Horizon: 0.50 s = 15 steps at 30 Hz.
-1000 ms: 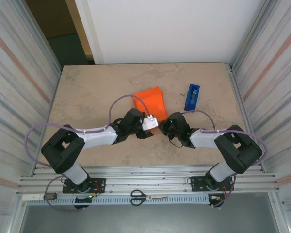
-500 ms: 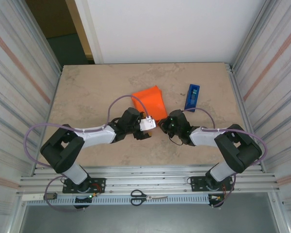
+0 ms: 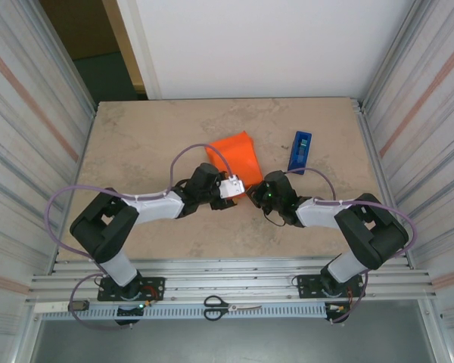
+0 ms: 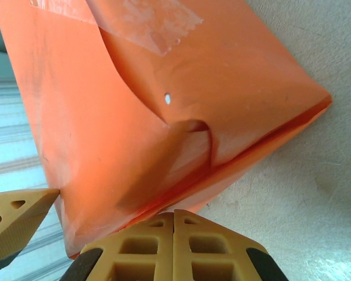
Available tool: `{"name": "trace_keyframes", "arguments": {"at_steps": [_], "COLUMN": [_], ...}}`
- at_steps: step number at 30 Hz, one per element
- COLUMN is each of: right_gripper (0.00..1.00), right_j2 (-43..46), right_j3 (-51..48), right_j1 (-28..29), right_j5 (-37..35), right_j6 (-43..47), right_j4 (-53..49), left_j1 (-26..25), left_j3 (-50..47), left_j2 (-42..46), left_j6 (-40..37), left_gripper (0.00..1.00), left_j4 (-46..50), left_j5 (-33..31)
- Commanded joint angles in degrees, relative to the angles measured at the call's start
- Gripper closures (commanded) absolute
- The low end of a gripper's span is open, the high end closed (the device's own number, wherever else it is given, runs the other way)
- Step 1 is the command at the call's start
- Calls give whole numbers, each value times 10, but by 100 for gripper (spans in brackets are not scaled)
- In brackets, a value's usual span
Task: Wrap the gift box in paper
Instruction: Fifth fold the wrapping paper around the gift box.
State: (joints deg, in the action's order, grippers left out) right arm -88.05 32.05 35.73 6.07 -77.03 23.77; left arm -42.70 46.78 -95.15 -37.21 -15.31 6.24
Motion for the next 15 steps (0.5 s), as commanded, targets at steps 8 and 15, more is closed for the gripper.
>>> {"name": "trace_keyframes", "arguments": {"at_steps": [8, 15], "right_gripper": [92, 93], "right_j2": [31, 27], "right_j3": [3, -12], "right_j1": [-8, -3], "right_j5": [-5, 9], "right_j6": [20, 18], "right_j4": [-44, -53], "left_j1": [-2, -17], "left_j3": [12, 19], "left_j2": [-23, -44], "left_j6": [50, 67], "left_gripper": [55, 56], "left_j4": [19, 29], "left_j5": [-9, -28]}}
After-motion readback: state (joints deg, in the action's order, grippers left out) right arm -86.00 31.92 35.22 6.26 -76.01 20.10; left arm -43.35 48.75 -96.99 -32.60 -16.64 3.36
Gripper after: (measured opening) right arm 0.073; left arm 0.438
